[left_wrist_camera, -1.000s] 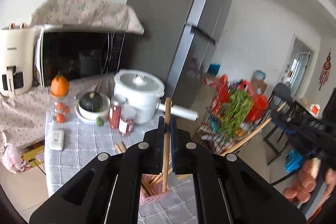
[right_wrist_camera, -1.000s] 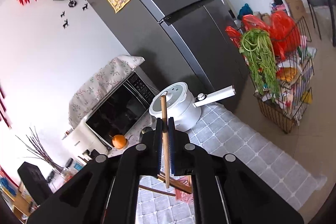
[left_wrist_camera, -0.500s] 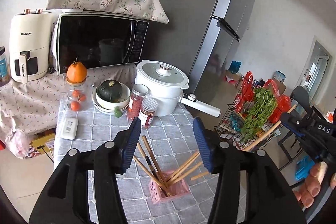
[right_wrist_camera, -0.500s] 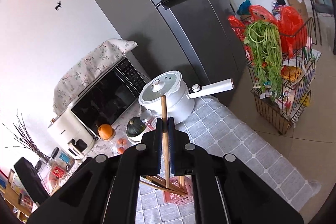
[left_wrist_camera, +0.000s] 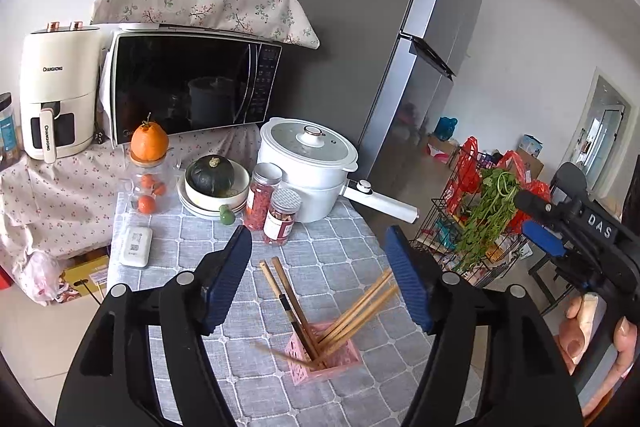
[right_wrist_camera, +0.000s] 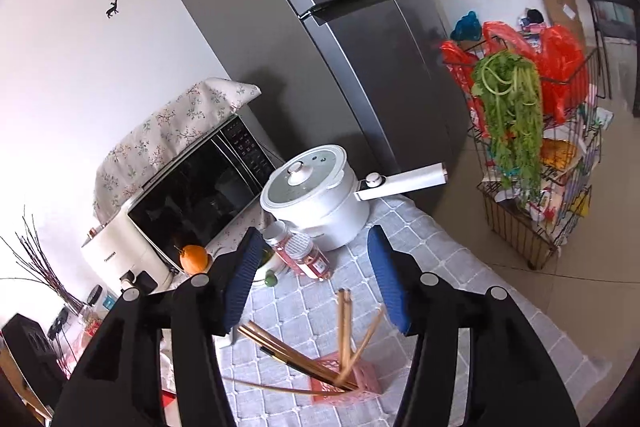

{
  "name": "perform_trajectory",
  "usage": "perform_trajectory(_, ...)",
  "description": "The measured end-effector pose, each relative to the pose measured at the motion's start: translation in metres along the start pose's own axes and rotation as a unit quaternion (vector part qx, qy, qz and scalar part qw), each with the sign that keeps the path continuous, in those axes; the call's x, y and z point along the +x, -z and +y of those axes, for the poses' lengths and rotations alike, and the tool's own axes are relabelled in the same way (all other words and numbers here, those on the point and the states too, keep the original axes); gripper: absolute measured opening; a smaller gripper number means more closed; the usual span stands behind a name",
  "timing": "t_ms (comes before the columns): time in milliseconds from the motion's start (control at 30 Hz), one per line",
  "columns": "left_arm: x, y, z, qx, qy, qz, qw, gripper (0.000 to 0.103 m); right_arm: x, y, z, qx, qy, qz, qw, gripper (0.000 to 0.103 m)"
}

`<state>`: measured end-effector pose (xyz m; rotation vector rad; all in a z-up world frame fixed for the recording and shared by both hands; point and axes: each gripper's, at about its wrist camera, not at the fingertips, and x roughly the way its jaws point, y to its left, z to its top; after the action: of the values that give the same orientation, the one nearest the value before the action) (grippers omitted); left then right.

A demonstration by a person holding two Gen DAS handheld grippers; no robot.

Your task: Organize utensils

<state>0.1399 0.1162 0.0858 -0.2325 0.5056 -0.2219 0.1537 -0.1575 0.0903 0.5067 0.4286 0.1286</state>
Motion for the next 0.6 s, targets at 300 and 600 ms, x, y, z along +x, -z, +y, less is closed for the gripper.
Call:
perform_trajectory(300, -0.015, 0.015, -0.012, 0.014, -0.017, -0.016, 0.9996, 0.095, -0.030, 0.041, -0.024, -0.015, 0.073, -0.017, 0.997, 0.084)
perform_trajectory(600, -0.018, 0.036, -0.029, 0.043, -0.044, -0.005, 0.9981, 0.096, -0.034, 0.065, -0.055, 0.027, 0.077, 0.041, 0.996, 0.088)
